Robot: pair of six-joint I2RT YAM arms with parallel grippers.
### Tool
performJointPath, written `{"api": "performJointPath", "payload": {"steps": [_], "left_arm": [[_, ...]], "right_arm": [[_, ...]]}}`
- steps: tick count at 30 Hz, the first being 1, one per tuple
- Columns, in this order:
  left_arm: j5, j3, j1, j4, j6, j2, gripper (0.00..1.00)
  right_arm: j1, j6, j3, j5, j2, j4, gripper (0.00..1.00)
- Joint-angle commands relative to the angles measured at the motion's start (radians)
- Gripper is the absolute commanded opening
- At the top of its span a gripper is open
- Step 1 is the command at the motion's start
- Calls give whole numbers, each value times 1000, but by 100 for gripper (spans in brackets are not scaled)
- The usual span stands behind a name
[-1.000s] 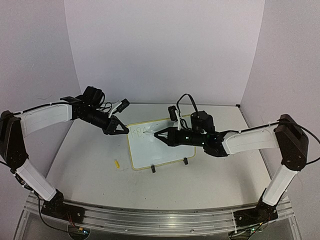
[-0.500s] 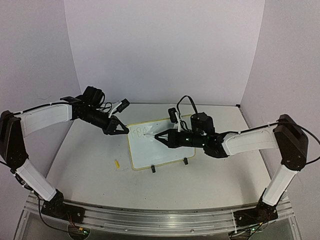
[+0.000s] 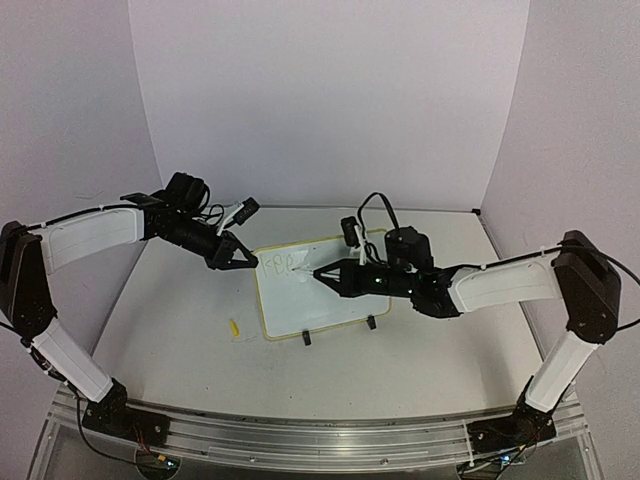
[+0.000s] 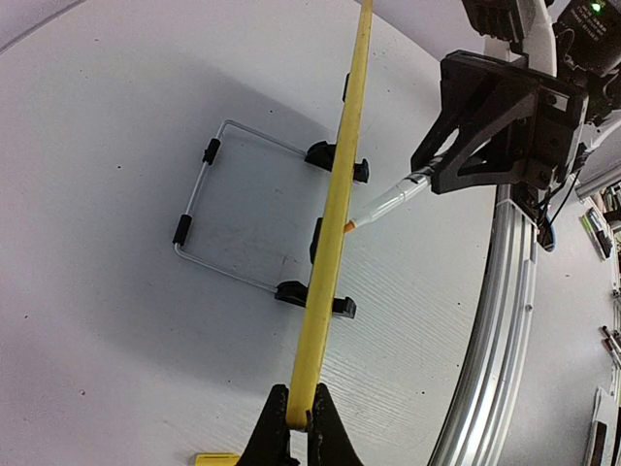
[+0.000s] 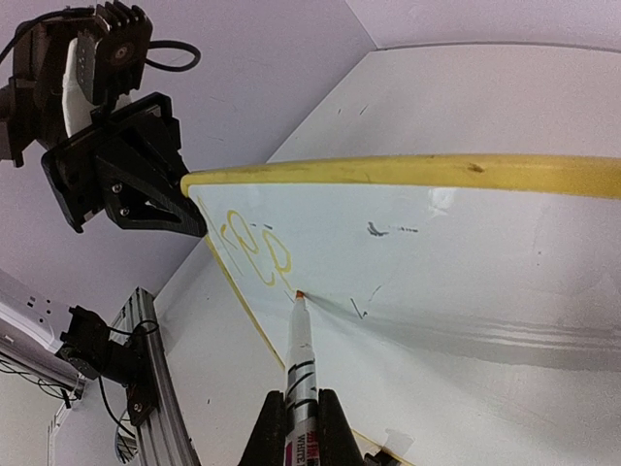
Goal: Write a sentence on the whiteboard
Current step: Write on the whiteboard with the whiteboard marker without the cap.
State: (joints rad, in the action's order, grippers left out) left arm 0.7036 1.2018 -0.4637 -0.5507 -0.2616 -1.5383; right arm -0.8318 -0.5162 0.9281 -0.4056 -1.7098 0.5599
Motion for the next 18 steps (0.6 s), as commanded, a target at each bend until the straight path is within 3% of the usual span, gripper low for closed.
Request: {"api": "performJointPath", "payload": {"steps": [1, 8, 18], "left_arm": [[-52, 1, 4, -1, -30, 32, 0], [-52, 1, 4, 0, -31, 32, 0], [-53, 0, 3, 0, -30, 30, 0]], "right_arm": [[8, 9, -13, 64, 61, 15, 0], [8, 11, -10, -18, 93, 26, 0], [11, 15, 28, 15, 53, 26, 0]]}}
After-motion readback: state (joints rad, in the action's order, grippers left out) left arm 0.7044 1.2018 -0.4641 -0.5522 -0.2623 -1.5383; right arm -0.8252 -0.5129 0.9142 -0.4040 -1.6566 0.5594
